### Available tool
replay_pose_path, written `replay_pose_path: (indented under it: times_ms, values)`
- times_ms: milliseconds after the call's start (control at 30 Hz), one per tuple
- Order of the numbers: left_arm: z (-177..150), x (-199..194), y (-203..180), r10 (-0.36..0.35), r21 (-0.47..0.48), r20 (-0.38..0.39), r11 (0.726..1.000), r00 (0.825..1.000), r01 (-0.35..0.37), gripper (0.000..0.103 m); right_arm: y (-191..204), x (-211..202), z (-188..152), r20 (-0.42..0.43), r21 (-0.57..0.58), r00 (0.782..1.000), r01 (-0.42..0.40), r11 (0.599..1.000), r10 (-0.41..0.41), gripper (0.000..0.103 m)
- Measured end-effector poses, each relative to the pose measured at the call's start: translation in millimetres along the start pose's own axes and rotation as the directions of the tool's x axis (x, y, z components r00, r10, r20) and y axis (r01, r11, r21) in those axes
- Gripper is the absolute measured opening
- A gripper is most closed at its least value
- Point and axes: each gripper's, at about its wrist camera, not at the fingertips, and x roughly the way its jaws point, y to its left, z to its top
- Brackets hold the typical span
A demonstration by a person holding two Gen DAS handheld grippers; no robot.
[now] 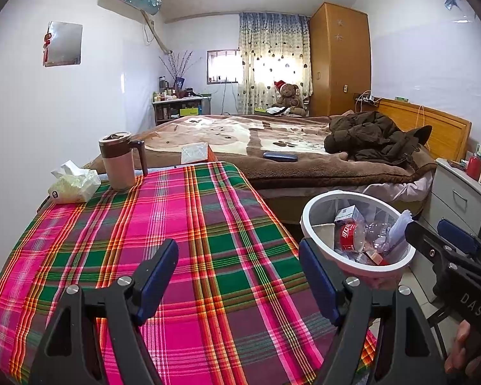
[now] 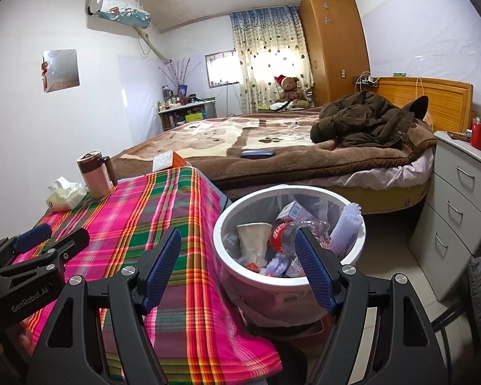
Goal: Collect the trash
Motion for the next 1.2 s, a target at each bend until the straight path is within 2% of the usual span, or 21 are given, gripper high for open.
replay_pose_path:
  times_ms: [1200]
  values:
    - [-1.4, 2.0, 0.8, 0.001, -0.004, -0.002, 1.0, 1.0, -0.001, 0.079, 3.3, 0.4, 0.0, -0.001, 0.0, 1.0, -0.006, 1.0, 0.006, 0.075]
